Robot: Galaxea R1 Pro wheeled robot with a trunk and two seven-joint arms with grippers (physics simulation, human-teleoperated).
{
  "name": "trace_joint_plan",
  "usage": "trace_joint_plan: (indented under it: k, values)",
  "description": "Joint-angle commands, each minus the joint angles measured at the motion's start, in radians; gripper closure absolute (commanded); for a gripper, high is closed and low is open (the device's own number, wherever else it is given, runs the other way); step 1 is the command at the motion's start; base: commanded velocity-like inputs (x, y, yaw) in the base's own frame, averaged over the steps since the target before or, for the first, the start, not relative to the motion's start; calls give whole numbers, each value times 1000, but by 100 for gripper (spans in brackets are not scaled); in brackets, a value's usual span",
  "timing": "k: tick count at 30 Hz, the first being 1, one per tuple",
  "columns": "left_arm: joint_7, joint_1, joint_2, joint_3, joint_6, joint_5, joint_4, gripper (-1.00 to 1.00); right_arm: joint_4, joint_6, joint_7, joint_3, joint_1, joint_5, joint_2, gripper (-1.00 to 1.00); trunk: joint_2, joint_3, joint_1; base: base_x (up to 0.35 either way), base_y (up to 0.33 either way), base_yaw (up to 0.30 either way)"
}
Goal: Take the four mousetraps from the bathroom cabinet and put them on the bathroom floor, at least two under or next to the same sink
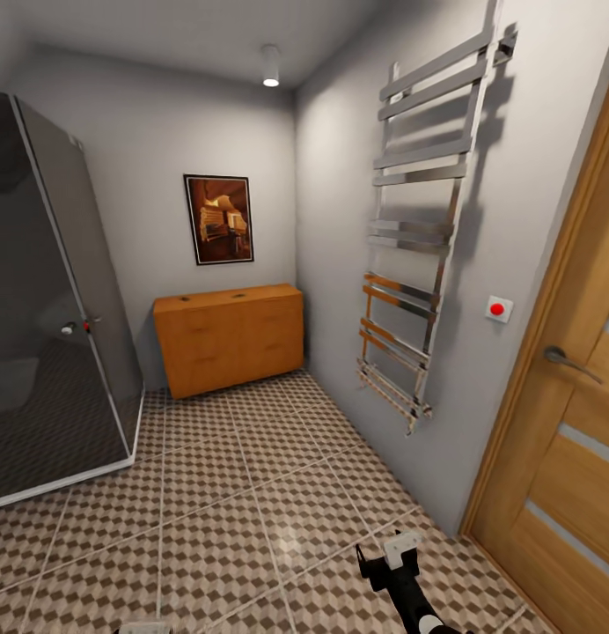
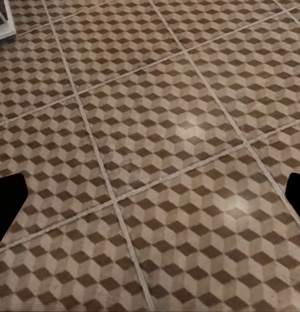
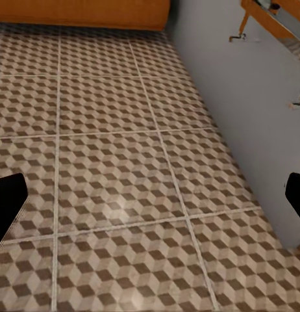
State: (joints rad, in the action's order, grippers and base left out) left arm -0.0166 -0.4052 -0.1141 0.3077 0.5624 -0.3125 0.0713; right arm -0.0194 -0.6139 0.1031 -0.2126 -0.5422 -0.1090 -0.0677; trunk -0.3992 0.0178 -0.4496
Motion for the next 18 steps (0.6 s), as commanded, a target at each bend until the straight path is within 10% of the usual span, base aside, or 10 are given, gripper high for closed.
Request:
trace_joint_plan:
  k: [1,18]
  values:
    - [-2,-1,1,8,5,-8,4,-100,1,-1,10,-3,0,-11,0,-100,-1,0,0,0,0,255]
    - [-2,-1,1,8,5,-8,4,-100,1,-1,11,-4,0,-11,0,-100,-1,0,0,0,0,255]
